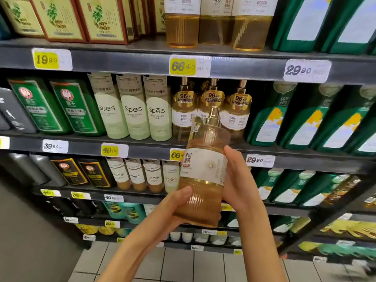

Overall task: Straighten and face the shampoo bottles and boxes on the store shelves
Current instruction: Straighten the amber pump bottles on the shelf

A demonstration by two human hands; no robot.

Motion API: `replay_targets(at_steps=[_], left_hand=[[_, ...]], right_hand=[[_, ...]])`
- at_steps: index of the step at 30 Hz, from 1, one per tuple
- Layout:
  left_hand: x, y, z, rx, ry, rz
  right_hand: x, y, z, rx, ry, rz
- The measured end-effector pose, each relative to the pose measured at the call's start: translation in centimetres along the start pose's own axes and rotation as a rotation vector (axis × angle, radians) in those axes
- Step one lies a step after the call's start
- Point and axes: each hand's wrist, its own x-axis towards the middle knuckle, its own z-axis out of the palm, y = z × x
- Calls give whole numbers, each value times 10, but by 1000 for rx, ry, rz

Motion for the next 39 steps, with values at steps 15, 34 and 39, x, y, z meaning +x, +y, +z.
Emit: replay_targets(at_steps=[15,34,39], left_hand=[[13,-12,-19,39,60,138],[14,-11,-12,-80,138,166],[17,-11,-14,-121,207,156]], right_hand=[[10,1,9,-281,41,87],[17,16,8,-242,81,168],[17,20,7,-233,56,135]])
